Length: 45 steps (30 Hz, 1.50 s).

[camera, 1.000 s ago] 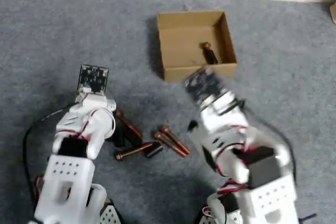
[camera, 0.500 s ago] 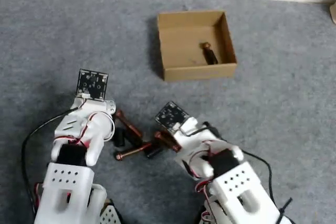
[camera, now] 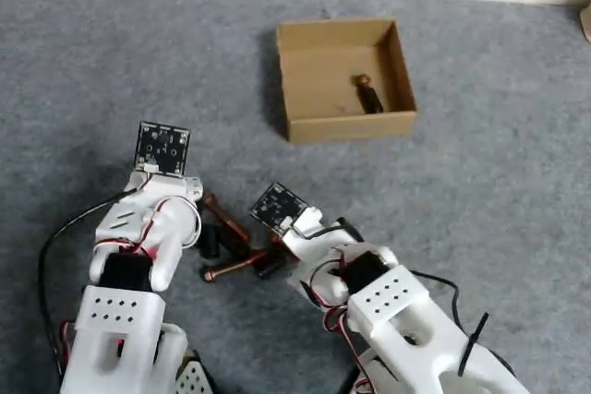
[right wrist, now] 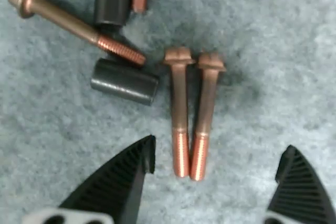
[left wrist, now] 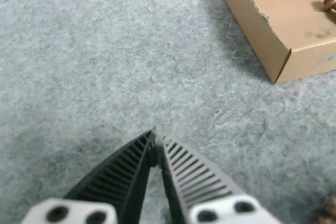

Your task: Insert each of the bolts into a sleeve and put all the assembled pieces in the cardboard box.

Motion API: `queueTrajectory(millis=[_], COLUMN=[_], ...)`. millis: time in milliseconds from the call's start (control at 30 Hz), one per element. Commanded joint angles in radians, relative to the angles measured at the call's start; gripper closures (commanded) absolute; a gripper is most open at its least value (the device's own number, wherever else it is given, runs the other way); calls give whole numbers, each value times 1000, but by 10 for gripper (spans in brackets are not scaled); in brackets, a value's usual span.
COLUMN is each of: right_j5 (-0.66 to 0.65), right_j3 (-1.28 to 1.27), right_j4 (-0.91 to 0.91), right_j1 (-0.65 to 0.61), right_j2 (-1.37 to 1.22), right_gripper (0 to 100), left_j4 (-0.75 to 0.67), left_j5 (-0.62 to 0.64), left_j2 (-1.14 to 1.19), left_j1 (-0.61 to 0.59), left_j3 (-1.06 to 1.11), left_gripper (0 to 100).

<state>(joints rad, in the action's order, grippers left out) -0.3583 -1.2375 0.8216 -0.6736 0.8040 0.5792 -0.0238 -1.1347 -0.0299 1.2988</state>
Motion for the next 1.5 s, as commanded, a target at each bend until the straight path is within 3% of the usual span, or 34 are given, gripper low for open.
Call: queueTrajectory(millis=[0, 400, 700, 1467], right_j5=[54, 55, 60, 60], right_j3=[5, 18, 137, 294], right_j4=[-84, -200, -90, -199], right_j1=[-10, -5, -12, 76], right_j2=[-44, -268, -214, -495], right_gripper=[663, 663, 663, 663], left_j4=[5, 6, 6, 6], left_j5=[-5, -3, -3, -3], left_j2=[1, -4, -4, -4], left_j1=[-19, -19, -19, -18], left_j3=[-36, -42, -42, -42], left_gripper=[989, 989, 989, 989])
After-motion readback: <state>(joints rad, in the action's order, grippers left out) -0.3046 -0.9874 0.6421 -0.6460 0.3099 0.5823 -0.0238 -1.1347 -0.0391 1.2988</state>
